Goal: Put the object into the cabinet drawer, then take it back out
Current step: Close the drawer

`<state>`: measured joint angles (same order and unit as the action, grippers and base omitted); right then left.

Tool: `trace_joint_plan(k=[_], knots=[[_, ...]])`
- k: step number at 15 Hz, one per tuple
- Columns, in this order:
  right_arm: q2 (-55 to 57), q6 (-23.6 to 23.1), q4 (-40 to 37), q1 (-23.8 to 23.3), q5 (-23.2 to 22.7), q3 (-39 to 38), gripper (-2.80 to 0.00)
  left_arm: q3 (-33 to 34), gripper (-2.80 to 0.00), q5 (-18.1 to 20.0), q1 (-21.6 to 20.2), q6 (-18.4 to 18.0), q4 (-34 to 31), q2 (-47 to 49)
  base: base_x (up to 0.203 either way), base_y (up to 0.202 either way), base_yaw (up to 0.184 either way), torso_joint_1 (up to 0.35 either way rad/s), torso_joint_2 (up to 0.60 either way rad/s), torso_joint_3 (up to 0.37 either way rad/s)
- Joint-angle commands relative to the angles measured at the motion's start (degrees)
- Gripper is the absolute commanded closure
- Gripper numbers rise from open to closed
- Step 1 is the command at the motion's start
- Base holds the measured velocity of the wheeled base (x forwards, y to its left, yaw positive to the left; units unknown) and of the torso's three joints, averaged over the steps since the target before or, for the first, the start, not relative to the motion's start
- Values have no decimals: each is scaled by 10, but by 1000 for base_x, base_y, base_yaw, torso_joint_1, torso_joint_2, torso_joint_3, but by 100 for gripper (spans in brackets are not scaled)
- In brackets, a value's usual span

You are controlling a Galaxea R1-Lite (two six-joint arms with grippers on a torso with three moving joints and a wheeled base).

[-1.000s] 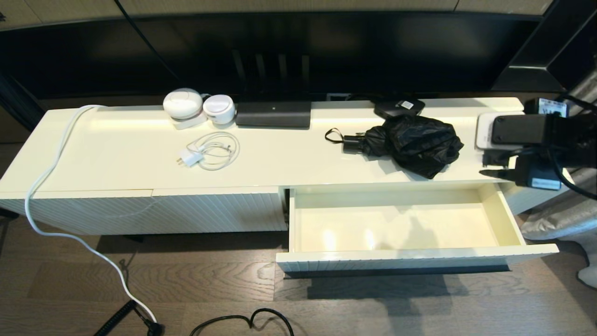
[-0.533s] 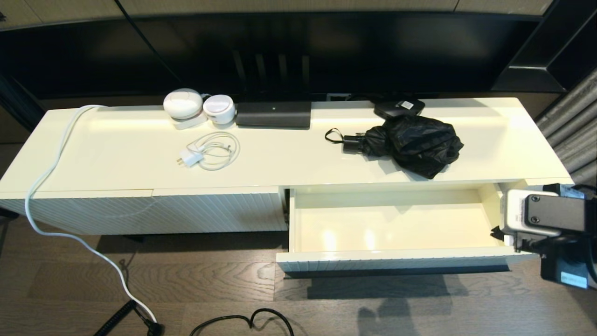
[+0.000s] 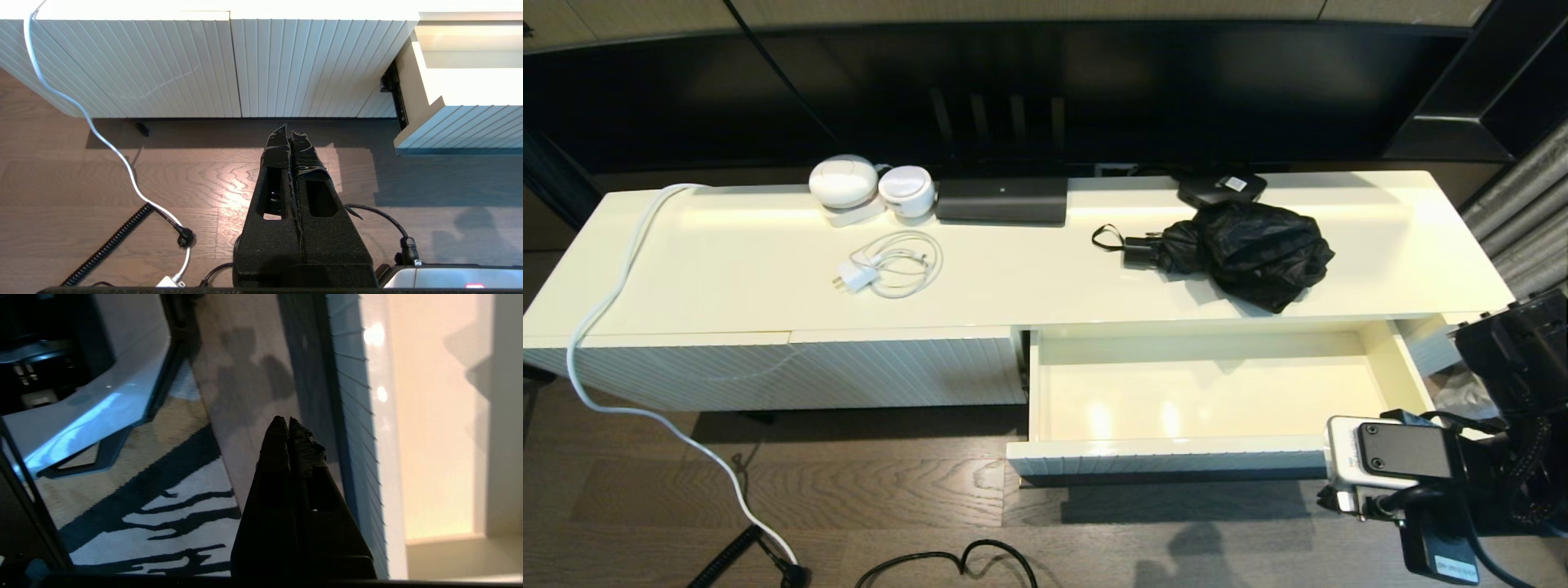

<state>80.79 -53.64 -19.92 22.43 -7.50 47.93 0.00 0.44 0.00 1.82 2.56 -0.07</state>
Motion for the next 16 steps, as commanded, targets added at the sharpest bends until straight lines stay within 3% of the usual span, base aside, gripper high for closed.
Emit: trace_joint_plan(k=[1,5,8,16], knots=[[45,-5,0,4,-20,-4,0,0,0,0,-1,0,1,1,0,0,0,0,0,0],[89,-5,15,25,-34,-14,0,0,0,0,-1,0,1,1,0,0,0,0,0,0],[128,-6,85,36,-27,-38,0,0,0,0,-1,0,1,1,0,0,0,0,0,0],[176,-11,232,38,51,-84,0,0,0,0,-1,0,1,1,0,0,0,0,0,0]])
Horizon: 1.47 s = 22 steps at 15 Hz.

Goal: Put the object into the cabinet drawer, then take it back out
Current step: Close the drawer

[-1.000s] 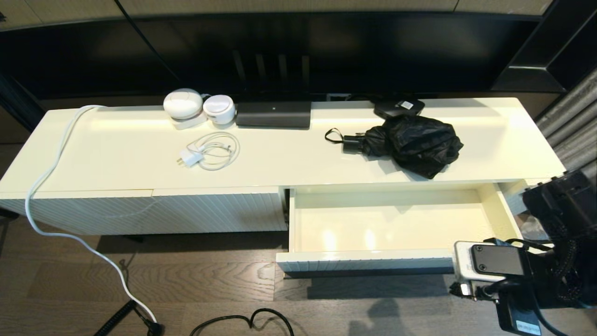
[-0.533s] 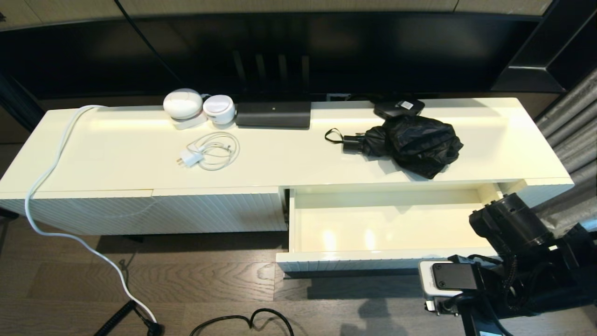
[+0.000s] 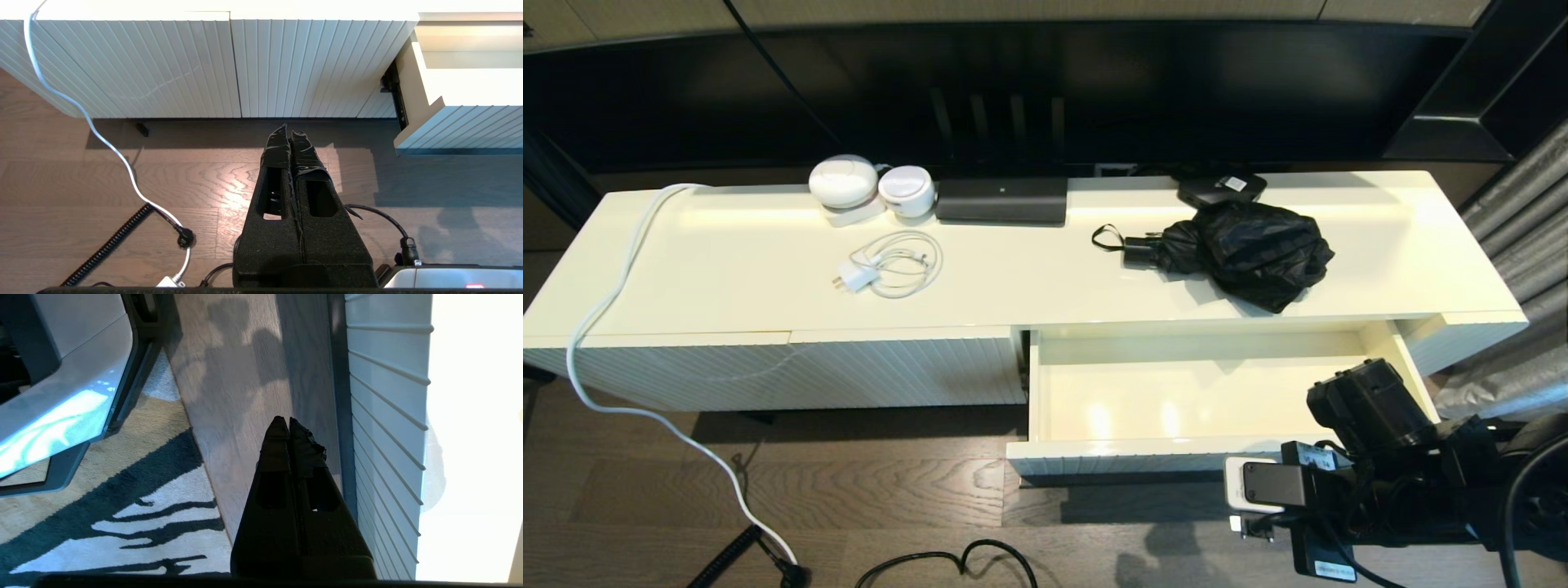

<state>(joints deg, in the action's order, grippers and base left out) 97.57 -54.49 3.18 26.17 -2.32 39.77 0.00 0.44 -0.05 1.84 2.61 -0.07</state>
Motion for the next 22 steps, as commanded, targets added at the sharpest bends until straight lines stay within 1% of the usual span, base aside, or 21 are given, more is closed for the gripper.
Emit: trace_joint_plan(k=[1,3,6,8,10,11,13,15,18,20,22], knots=[[9,-6,12,0,10,-5,0,0,0,0,0,0,0,1,0,0,0,0,0,0],[10,-34,61,-1,41,-15,0,0,0,0,0,0,0,1,0,0,0,0,0,0],[11,-41,75,-1,51,-22,0,0,0,0,0,0,0,1,0,0,0,0,0,0],[24,-51,118,-1,64,-30,0,0,0,0,0,0,0,1,0,0,0,0,0,0],[33,-60,143,-1,70,-33,0,0,0,0,0,0,-1,1,0,0,0,0,0,0],[33,-60,143,-1,70,-33,0,0,0,0,0,0,-1,1,0,0,0,0,0,0],[45,-64,179,-1,77,-34,0,0,0,0,0,0,-1,1,0,0,0,0,0,0],[47,-95,210,-1,86,-44,0,0,0,0,0,0,0,1,0,0,0,0,0,0],[62,-108,272,-5,87,-58,0,0,0,0,0,0,-1,1,0,0,0,0,0,0],[66,-125,285,-8,87,-56,0,0,0,0,0,0,0,1,0,0,0,0,0,0],[67,-128,285,-10,87,-47,0,0,0,0,0,0,0,1,0,0,0,0,0,0]])
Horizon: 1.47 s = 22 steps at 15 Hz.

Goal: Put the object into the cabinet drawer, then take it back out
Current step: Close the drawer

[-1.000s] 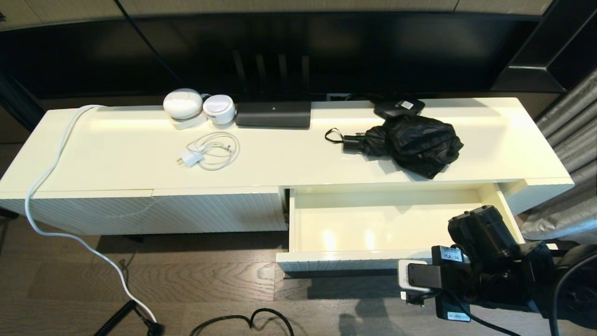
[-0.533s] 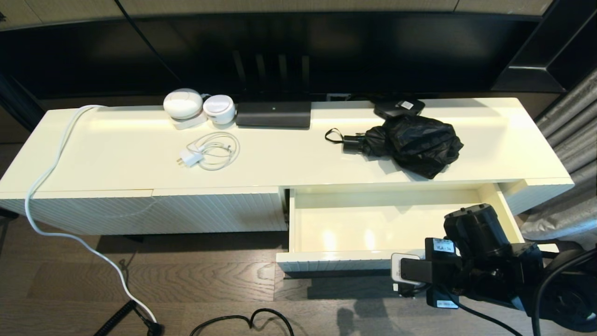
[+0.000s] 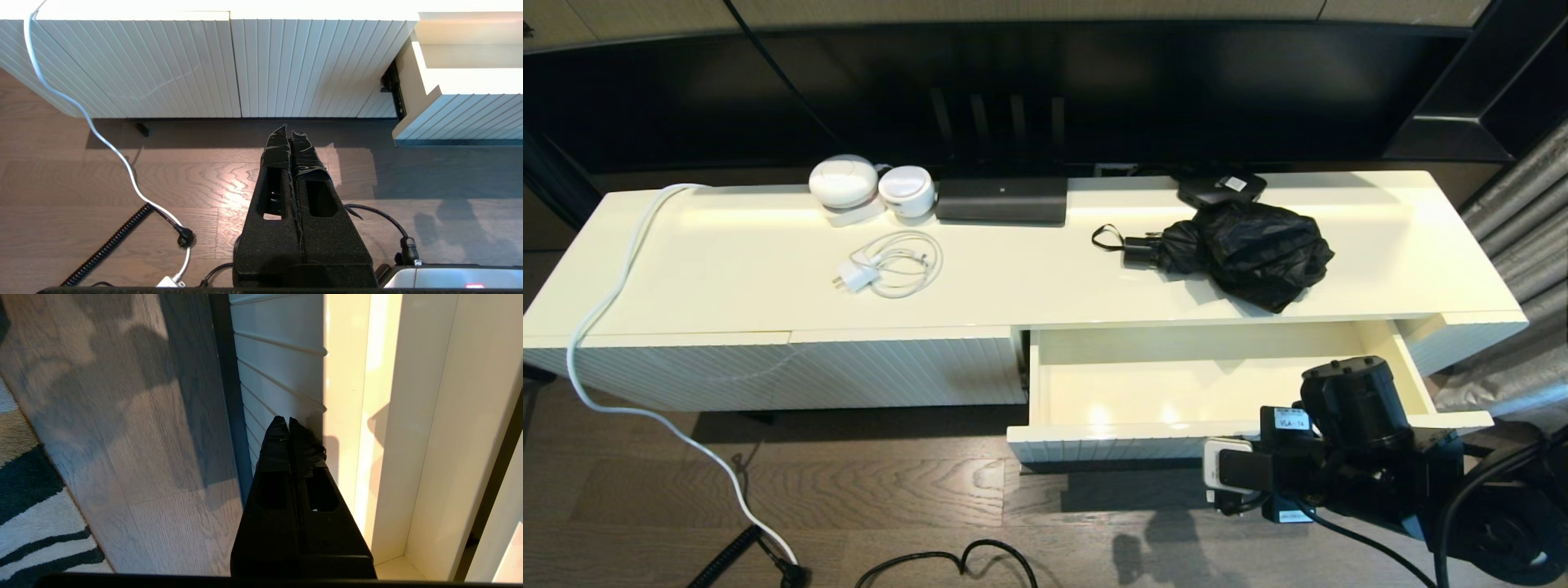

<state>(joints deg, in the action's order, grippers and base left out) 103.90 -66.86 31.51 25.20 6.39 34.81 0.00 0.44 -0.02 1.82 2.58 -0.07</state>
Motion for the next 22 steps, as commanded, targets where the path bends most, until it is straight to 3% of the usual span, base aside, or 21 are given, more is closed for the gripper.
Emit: trace_joint_plan(k=[1,22], knots=[[5,-4,1,-3,0,7,0,0,0,0,0,0,0,1,0,0,0,0,0,0],[85,-20,11,-53,-1,175,0,0,0,0,0,0,1,1,0,0,0,0,0,0]])
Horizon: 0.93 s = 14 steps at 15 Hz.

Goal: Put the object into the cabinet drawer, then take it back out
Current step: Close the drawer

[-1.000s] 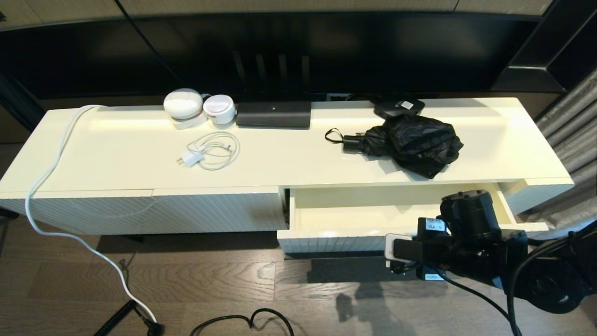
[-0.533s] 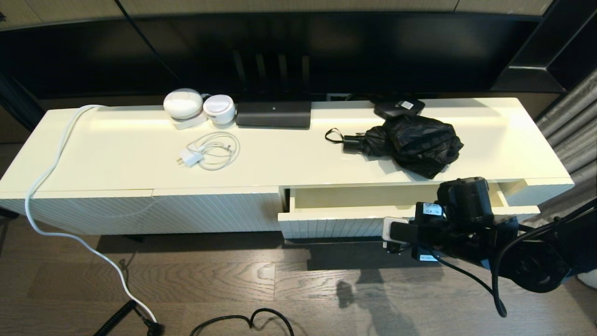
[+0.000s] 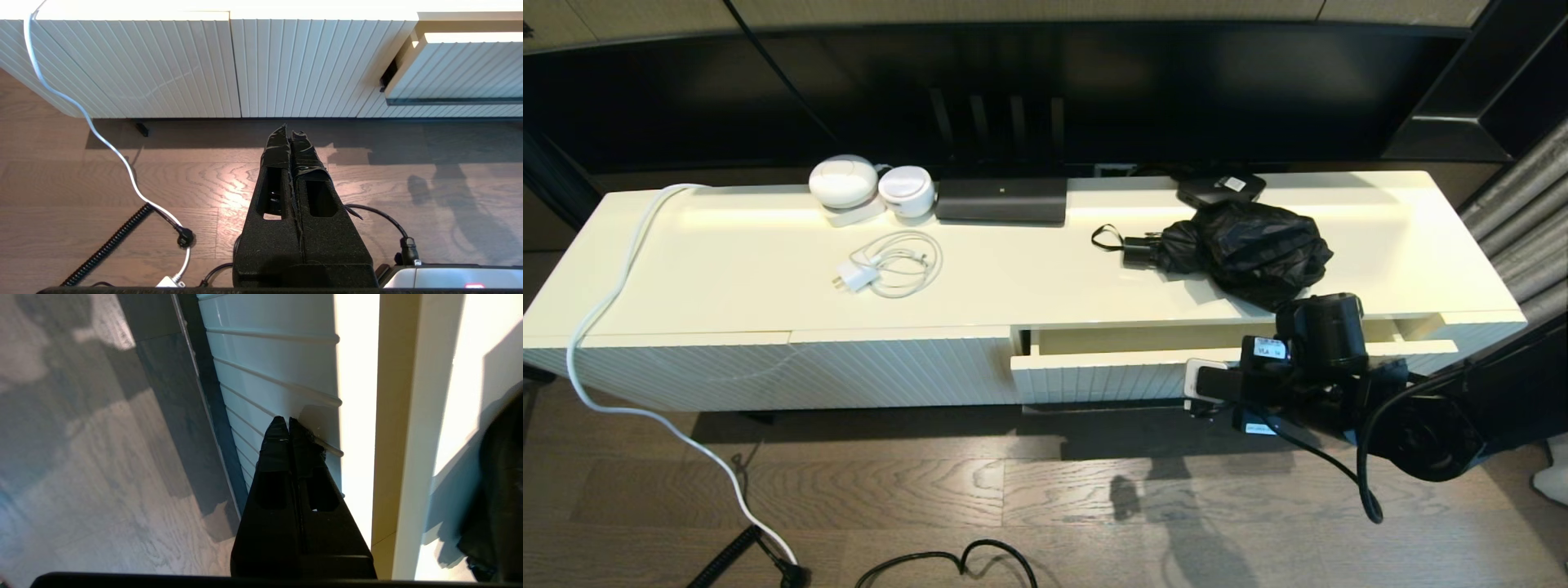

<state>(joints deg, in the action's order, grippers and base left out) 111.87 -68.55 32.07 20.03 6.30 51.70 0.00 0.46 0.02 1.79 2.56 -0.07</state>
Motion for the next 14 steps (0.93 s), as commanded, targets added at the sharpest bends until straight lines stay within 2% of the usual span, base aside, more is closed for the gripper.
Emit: trace_joint_plan(k=[1,8,14], knots=[[9,-4,5,-3,0,20,0,0,0,0,0,1,0,1,0,0,0,0,0,0],[16,-4,-1,-7,1,72,0,0,0,0,-1,1,1,1,0,0,0,0,0,0],[14,-4,-3,-13,1,80,0,0,0,0,0,1,0,1,0,0,0,0,0,0]])
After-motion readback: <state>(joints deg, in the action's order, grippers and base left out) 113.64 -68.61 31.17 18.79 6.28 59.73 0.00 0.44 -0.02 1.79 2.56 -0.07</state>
